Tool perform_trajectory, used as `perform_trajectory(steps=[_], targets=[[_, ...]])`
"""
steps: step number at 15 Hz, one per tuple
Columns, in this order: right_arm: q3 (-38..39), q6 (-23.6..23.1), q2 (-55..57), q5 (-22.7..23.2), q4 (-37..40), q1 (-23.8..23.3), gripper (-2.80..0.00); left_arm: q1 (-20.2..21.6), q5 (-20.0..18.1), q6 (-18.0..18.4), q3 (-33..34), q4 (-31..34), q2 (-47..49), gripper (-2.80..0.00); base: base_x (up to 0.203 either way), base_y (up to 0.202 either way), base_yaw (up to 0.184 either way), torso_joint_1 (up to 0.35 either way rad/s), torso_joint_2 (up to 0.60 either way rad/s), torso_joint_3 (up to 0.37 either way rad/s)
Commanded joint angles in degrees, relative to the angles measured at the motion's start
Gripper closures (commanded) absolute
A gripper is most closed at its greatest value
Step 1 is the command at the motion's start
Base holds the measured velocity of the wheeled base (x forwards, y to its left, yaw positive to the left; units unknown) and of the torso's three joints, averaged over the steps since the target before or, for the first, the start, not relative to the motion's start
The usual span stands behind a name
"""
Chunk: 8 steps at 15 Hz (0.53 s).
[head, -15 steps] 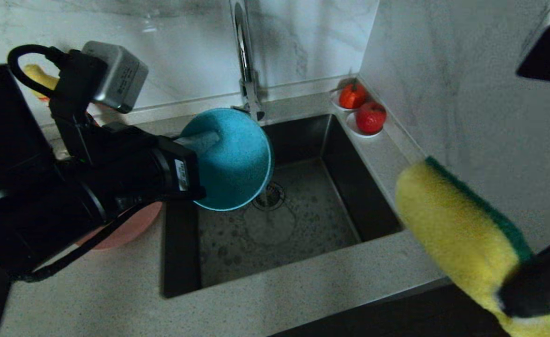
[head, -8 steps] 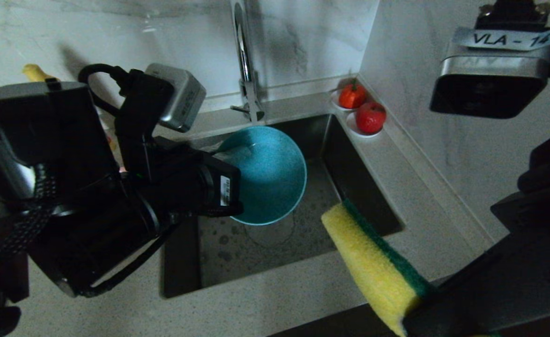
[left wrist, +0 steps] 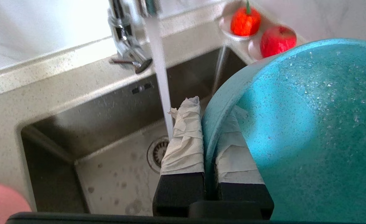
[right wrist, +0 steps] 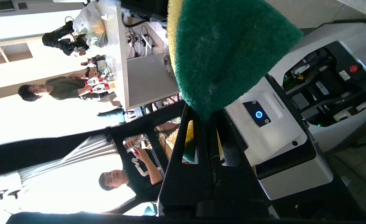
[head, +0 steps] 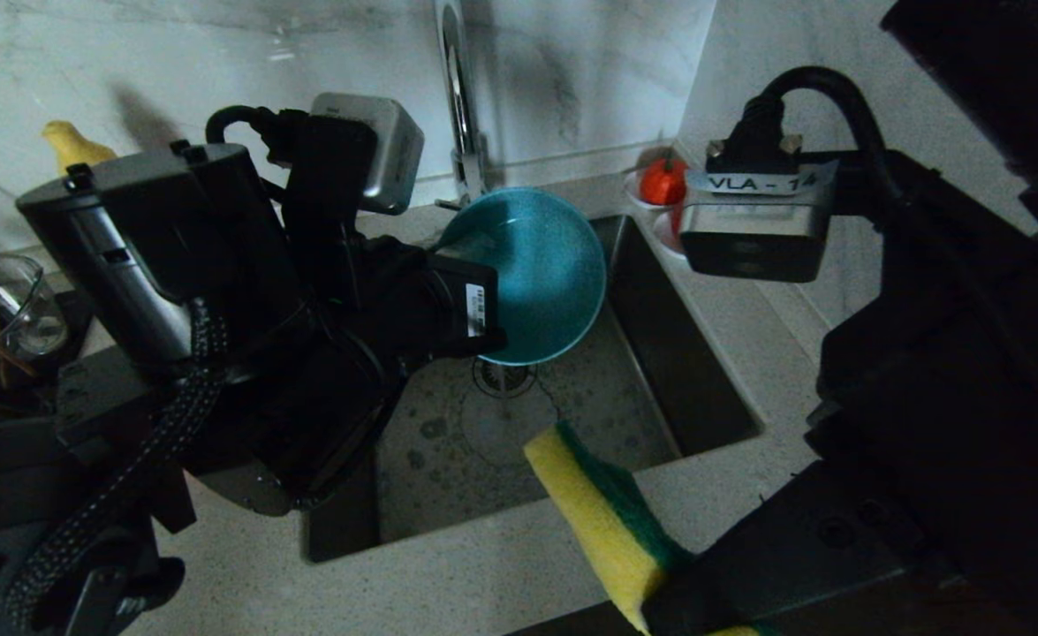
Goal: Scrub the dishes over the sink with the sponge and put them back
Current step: Wipe the bowl
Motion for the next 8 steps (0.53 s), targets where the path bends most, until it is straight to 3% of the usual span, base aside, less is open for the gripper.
perform_trajectory(steps=[1,5,8], targets=[[0.0,0.2,3.1,-0.7,-0.8,0.0,0.0,-2.1,1.4,1.3,1.9,-1.9,0.3,0.0,0.0,0.0,0.0,0.0,0.0,0.0],[0.0,0.4,5.6,-2.2,-3.7,-0.7,0.0,-2.8,1.6,8.3,5.4,-14.0,2.6,0.0,0.0,0.0,0.0,0.0,0.0,0.0],[0.0,0.5,6.7,-2.2,-5.3,-3.8,0.0,-2.8,1.6,9.0,8.4,-18.1,2.3,0.0,0.0,0.0,0.0,0.0,0.0,0.0]])
